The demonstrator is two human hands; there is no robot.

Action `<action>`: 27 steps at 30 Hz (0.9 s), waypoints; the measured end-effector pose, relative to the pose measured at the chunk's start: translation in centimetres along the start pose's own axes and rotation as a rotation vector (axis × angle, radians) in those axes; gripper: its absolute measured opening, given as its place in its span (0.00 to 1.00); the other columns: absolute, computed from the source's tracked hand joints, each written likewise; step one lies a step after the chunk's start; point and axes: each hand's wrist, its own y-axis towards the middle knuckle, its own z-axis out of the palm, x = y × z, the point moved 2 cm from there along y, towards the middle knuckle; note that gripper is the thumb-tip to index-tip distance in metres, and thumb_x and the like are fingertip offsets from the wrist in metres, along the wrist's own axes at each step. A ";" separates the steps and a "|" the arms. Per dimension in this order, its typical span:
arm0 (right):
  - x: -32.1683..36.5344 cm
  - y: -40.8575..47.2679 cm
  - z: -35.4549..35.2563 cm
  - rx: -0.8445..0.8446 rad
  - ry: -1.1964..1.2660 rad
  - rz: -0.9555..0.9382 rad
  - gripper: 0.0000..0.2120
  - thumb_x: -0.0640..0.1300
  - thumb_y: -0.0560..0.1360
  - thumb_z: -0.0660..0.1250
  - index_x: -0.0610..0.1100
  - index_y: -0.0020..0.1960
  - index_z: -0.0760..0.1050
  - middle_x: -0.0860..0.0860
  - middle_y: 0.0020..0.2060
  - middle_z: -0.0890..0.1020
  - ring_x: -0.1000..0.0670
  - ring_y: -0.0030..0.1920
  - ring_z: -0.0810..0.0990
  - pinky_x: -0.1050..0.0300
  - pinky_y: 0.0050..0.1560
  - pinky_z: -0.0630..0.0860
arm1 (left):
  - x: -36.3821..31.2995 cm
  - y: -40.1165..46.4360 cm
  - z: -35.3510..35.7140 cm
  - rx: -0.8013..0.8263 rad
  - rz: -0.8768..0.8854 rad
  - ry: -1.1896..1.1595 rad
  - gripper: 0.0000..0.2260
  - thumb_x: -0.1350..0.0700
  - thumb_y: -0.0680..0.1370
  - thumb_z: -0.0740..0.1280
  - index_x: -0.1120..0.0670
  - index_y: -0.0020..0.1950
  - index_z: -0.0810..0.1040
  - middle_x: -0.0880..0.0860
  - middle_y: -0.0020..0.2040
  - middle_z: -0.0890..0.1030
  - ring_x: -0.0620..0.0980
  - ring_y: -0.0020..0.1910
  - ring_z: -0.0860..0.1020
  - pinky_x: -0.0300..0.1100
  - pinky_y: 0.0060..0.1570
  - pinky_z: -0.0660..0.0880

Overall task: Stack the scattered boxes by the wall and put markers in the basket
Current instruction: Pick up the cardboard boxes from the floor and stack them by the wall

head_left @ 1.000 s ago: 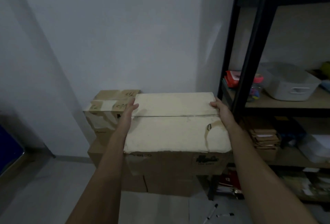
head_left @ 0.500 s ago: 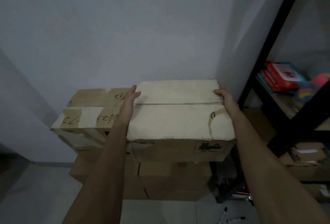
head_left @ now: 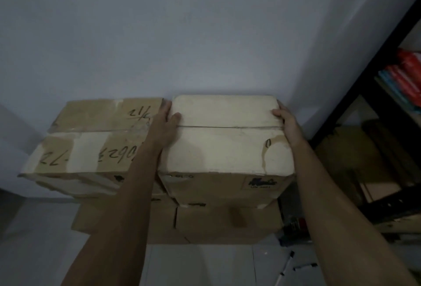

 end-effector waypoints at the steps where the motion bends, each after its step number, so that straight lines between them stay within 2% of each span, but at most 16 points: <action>1: -0.4 0.4 0.2 -0.005 -0.003 0.008 0.24 0.36 0.77 0.56 0.43 0.72 0.70 0.39 0.64 0.77 0.41 0.60 0.76 0.46 0.63 0.72 | 0.2 0.3 0.0 0.007 0.006 0.062 0.25 0.55 0.83 0.61 0.58 0.78 0.60 0.52 0.77 0.62 0.47 0.75 0.61 0.23 0.61 0.51; 4: -1.0 1.2 0.5 -0.031 -0.038 0.017 0.25 0.37 0.76 0.58 0.46 0.72 0.71 0.40 0.66 0.77 0.39 0.65 0.75 0.43 0.69 0.69 | 0.5 0.6 0.7 0.043 0.086 0.232 0.26 0.57 0.83 0.57 0.61 0.79 0.53 0.57 0.79 0.55 0.52 0.78 0.55 0.30 0.67 0.49; 7: -1.3 1.9 0.2 -0.072 -0.135 0.002 0.25 0.39 0.75 0.60 0.48 0.72 0.72 0.44 0.65 0.78 0.43 0.66 0.76 0.46 0.69 0.71 | 0.4 0.6 1.3 -0.021 0.163 0.324 0.22 0.59 0.83 0.57 0.64 0.76 0.62 0.63 0.74 0.64 0.58 0.74 0.63 0.41 0.71 0.57; 9: -1.4 2.0 -0.1 -0.139 -0.186 -0.006 0.24 0.41 0.75 0.63 0.52 0.70 0.75 0.52 0.59 0.82 0.56 0.58 0.81 0.62 0.56 0.77 | 0.2 0.7 1.7 -0.059 0.205 0.403 0.19 0.60 0.83 0.57 0.63 0.74 0.68 0.64 0.74 0.65 0.60 0.74 0.63 0.45 0.72 0.59; 11: -1.7 2.3 -0.6 -0.197 -0.220 -0.037 0.22 0.41 0.74 0.64 0.52 0.68 0.76 0.62 0.50 0.83 0.68 0.44 0.81 0.74 0.41 0.74 | -0.1 0.8 2.2 -0.094 0.277 0.473 0.17 0.63 0.81 0.58 0.62 0.70 0.73 0.63 0.74 0.66 0.60 0.75 0.63 0.49 0.75 0.59; 13: -1.7 2.2 -0.7 -0.216 -0.274 -0.049 0.21 0.42 0.75 0.66 0.51 0.67 0.77 0.66 0.45 0.81 0.71 0.38 0.79 0.77 0.35 0.71 | -0.5 0.8 2.5 -0.104 0.333 0.564 0.17 0.65 0.80 0.60 0.62 0.68 0.75 0.62 0.71 0.71 0.61 0.72 0.66 0.53 0.74 0.61; 15: -1.1 1.6 -0.4 -0.225 -0.357 -0.056 0.19 0.45 0.75 0.67 0.51 0.65 0.78 0.61 0.45 0.82 0.65 0.42 0.81 0.76 0.34 0.71 | -1.3 0.7 2.3 -0.102 0.367 0.639 0.16 0.65 0.79 0.61 0.64 0.65 0.77 0.63 0.66 0.76 0.63 0.67 0.72 0.55 0.70 0.66; 18: 0.5 0.1 -0.2 -0.266 -0.524 -0.101 0.17 0.50 0.76 0.67 0.52 0.64 0.79 0.53 0.52 0.83 0.53 0.52 0.80 0.68 0.45 0.71 | -3.0 -0.4 2.3 -0.078 0.409 0.667 0.14 0.63 0.76 0.62 0.65 0.58 0.81 0.64 0.56 0.82 0.63 0.55 0.79 0.54 0.59 0.72; 22: 2.0 -2.9 -0.6 -0.194 -0.689 -0.070 0.22 0.55 0.78 0.63 0.53 0.71 0.72 0.49 0.65 0.78 0.48 0.61 0.76 0.61 0.59 0.69 | -5.5 -4.5 3.6 0.027 0.423 0.607 0.19 0.55 0.76 0.59 0.62 0.60 0.81 0.62 0.56 0.82 0.61 0.56 0.79 0.53 0.60 0.74; 27: 2.9 -9.9 -2.6 -0.031 -0.845 -0.009 0.27 0.54 0.80 0.60 0.52 0.78 0.61 0.49 0.75 0.67 0.46 0.72 0.68 0.51 0.73 0.64 | -8.4 -11.9 6.0 0.102 0.473 0.518 0.14 0.58 0.77 0.64 0.59 0.60 0.81 0.60 0.56 0.82 0.61 0.58 0.78 0.52 0.61 0.72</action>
